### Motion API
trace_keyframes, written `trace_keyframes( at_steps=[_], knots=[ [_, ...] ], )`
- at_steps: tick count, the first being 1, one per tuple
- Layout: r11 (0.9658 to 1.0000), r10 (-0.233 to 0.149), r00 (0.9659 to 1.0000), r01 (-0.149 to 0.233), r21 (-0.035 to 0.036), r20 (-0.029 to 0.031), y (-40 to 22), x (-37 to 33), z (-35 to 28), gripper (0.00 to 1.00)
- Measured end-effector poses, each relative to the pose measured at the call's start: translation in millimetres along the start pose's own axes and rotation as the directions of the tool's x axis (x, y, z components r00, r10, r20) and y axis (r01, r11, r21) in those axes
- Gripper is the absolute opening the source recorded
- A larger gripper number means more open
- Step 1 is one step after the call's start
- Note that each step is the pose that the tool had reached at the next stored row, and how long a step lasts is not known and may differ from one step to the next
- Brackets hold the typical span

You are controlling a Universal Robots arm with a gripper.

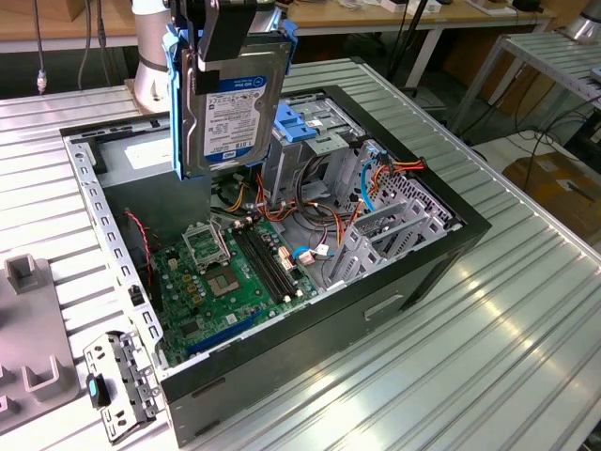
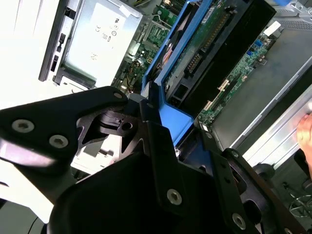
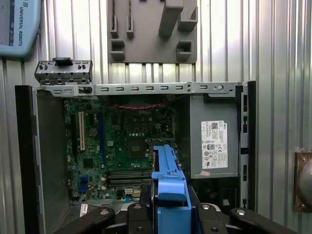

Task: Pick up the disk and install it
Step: 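Insert the disk into the insertion slot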

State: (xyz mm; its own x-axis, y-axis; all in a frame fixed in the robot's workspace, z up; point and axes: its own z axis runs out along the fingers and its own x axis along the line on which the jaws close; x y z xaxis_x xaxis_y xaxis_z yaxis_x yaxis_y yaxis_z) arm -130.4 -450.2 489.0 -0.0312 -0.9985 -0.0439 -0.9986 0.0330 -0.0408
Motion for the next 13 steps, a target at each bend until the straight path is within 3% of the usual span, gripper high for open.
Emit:
trace_keyframes(
  at_steps=[5,13],
  knots=[
    [1.0000,0.000,1.0000,0.000,0.0001,0.0000,-0.2,0.9,0.0,0.37],
    [1.0000,0.000,1.0000,0.000,0.0000,0.0000,-0.5,12.1,-0.5,0.37]
  ],
)
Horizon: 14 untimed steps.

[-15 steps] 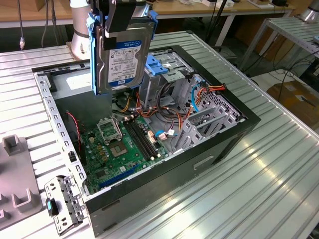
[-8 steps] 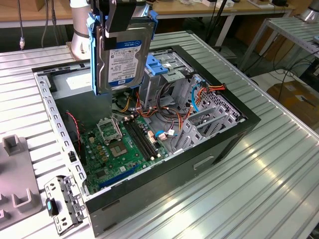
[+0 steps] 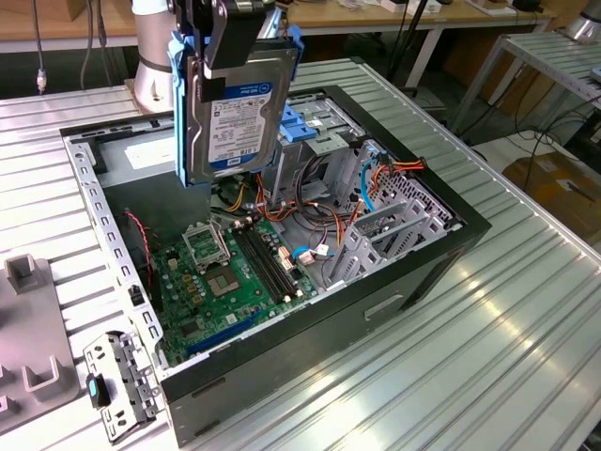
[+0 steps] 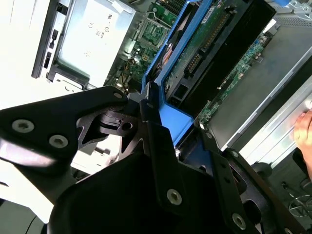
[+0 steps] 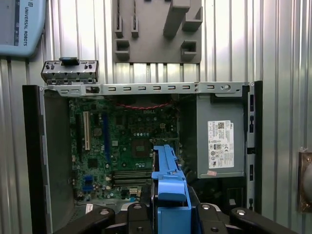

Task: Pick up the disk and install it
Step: 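Insert the disk into the insertion slot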

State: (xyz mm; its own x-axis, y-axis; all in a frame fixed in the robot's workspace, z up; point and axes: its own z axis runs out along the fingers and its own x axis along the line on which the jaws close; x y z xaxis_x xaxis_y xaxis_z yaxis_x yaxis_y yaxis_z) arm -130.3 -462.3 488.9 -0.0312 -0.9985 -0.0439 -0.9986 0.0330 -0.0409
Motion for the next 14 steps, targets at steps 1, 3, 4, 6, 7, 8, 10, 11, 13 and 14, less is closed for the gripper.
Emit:
trace_keyframes(
  at_steps=[1,3,4,6,7,8,10,11,13,14],
  knots=[
    [1.0000,0.000,1.0000,0.000,0.0001,0.0000,0.0,1.8,0.0,0.37],
    [1.0000,0.000,1.0000,0.000,-0.0001,-0.0001,-0.2,5.0,-0.3,0.37],
    [1.0000,0.000,1.0000,0.000,0.0000,-0.0001,-0.2,7.3,-0.3,0.37],
    [1.0000,0.000,1.0000,0.000,0.0000,0.0000,-0.4,12.0,-0.5,0.37],
    [1.0000,0.000,1.0000,0.000,0.0000,0.0000,-0.4,13.3,-0.5,0.37],
    [1.0000,0.000,1.0000,0.000,0.0000,0.0000,-0.6,14.7,-0.6,0.37],
    [1.0000,0.000,1.0000,0.000,0.0000,-0.0001,-1.2,16.6,-0.7,0.37],
    [1.0000,0.000,1.0000,0.000,0.0000,0.0000,-1.7,17.1,-0.7,0.37],
    [1.0000,0.000,1.0000,0.000,0.0000,0.0001,-3.9,17.2,-0.6,0.37],
    [1.0000,0.000,1.0000,0.000,-0.0001,0.0000,-5.4,17.3,-0.6,0.37]
  ],
)
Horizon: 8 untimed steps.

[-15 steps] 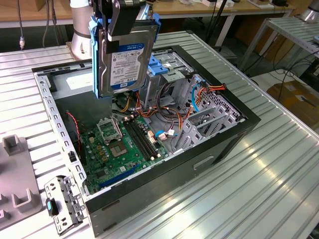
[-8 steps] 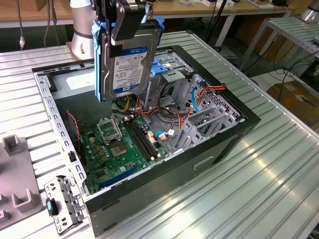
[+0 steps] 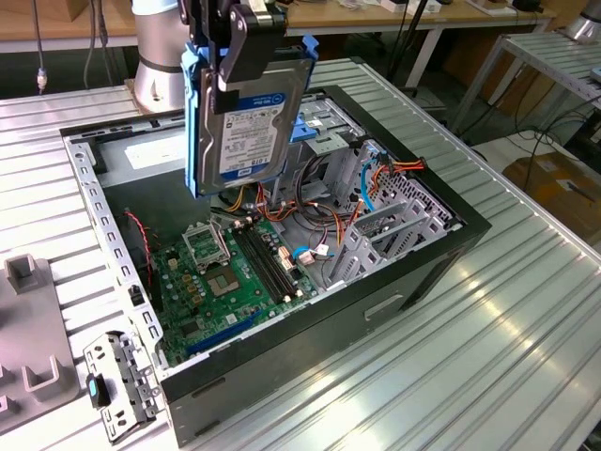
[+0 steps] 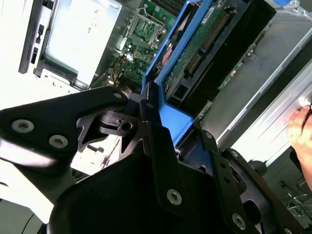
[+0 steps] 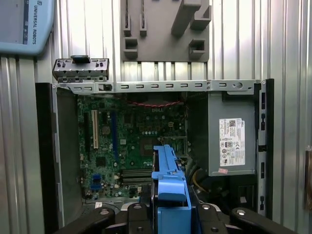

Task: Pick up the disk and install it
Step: 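Insert the disk into the insertion slot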

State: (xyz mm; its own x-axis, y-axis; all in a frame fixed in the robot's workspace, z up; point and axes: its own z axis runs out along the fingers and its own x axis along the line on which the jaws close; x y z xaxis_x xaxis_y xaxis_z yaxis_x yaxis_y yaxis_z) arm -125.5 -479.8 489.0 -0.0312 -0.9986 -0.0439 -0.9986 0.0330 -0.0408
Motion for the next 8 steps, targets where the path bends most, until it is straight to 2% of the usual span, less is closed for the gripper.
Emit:
trace_keyframes(
  at_steps=[4,8],
  knots=[
    [1.0000,0.000,1.0000,0.000,0.0000,0.0000,-6.5,-0.2,0.3,0.37],
    [1.0000,0.000,1.0000,0.000,0.0000,0.0000,-7.5,-0.2,0.3,0.37]
  ],
)
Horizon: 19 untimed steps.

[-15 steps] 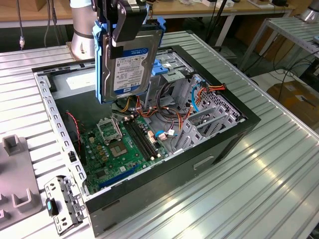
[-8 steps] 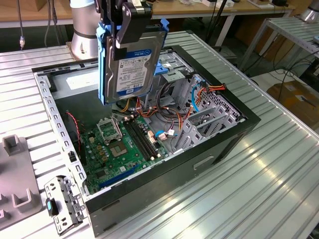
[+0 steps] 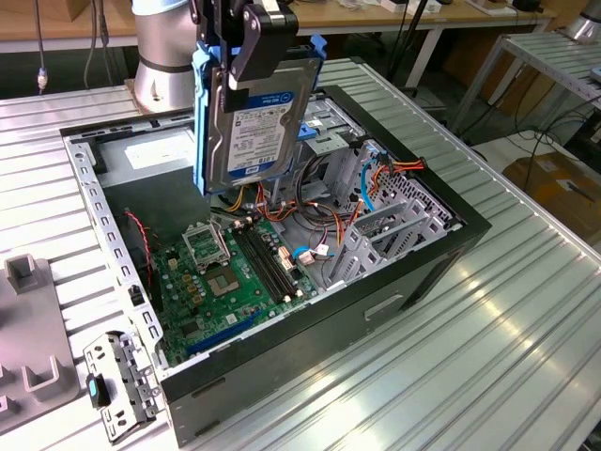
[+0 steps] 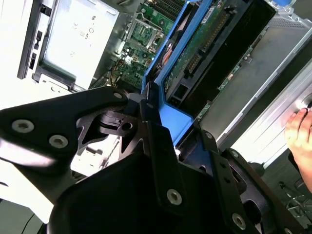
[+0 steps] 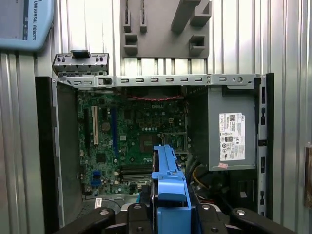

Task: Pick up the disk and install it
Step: 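Insert the disk into the insertion slot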

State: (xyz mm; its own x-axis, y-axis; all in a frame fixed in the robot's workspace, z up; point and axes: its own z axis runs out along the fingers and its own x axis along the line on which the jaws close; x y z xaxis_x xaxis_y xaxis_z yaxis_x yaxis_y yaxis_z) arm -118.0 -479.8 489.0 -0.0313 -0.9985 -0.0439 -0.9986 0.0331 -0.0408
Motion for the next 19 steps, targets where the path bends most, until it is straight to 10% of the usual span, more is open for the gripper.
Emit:
trace_keyframes(
  at_steps=[12,19],
  knots=[
    [1.0000,0.000,1.0000,0.000,0.0001,0.0002,-0.7,0.8,-6.7,0.37],
    [1.0000,0.000,1.0000,0.000,-0.0032,0.0000,-6.2,26.3,-7.4,0.37]
  ],
)
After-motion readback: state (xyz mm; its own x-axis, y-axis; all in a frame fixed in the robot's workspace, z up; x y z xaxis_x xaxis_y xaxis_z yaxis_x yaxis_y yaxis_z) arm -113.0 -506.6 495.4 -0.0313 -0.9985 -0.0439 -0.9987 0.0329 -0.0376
